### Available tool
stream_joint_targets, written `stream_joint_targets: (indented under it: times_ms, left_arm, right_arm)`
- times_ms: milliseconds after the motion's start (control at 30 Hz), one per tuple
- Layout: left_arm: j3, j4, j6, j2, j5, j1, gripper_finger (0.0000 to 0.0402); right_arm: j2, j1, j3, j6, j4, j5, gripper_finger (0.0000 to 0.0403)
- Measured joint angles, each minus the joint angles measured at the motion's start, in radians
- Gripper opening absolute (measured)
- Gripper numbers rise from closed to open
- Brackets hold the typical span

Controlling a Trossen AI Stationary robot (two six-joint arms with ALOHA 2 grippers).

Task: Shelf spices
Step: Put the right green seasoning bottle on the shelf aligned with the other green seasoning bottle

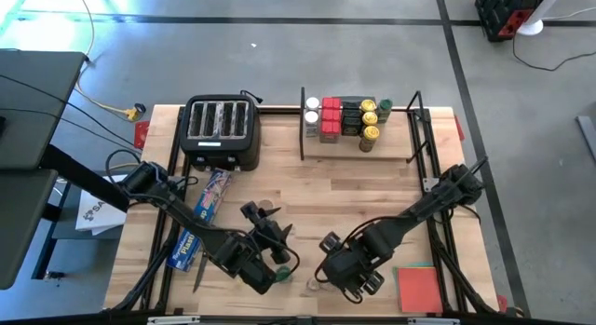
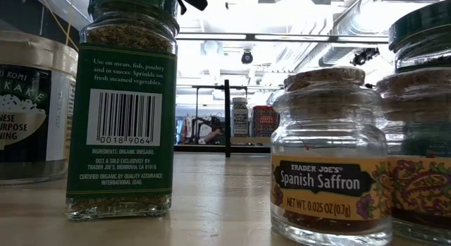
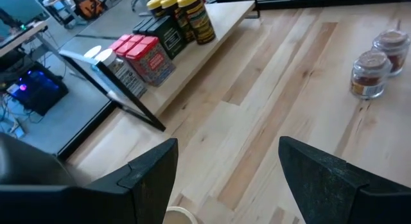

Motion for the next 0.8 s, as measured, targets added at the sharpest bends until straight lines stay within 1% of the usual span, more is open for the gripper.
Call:
stream_joint_targets:
  times_ms: [167, 333, 433, 500, 667, 800]
  left_arm:
    - [0.000, 0.000, -0.006, 0.000, 0.000, 0.002, 0.0266]
    - [0.000, 0.000, -0.006, 0.000, -0.001, 0.002, 0.0266]
    - [0.000, 0.001, -0.007, 0.000, 0.000, 0.004, 0.0266]
    - [0.000, 0.002, -0.007, 0.000, 0.001, 0.006, 0.0266]
    - [0.000, 0.003, -0.006, 0.000, 0.002, 0.008, 0.0266]
    - [0.000, 0.003, -0.006, 0.000, 0.005, 0.008, 0.0266]
  right_arm:
    - [0.029, 0.009, 0.000, -0.002, -0.002, 0.018, 0.0232]
    - [0.055, 0.019, 0.000, -0.035, -0.001, 0.030, 0.0259]
    - [0.071, 0.020, 0.000, -0.027, -0.004, 0.067, 0.0273]
    - [0.085, 0.019, 0.000, -0.020, -0.013, 0.085, 0.0276]
    - [0.101, 0.019, 0.000, -0.021, -0.011, 0.085, 0.0274]
    - [0.103, 0.019, 0.000, -0.020, -0.011, 0.084, 0.0249]
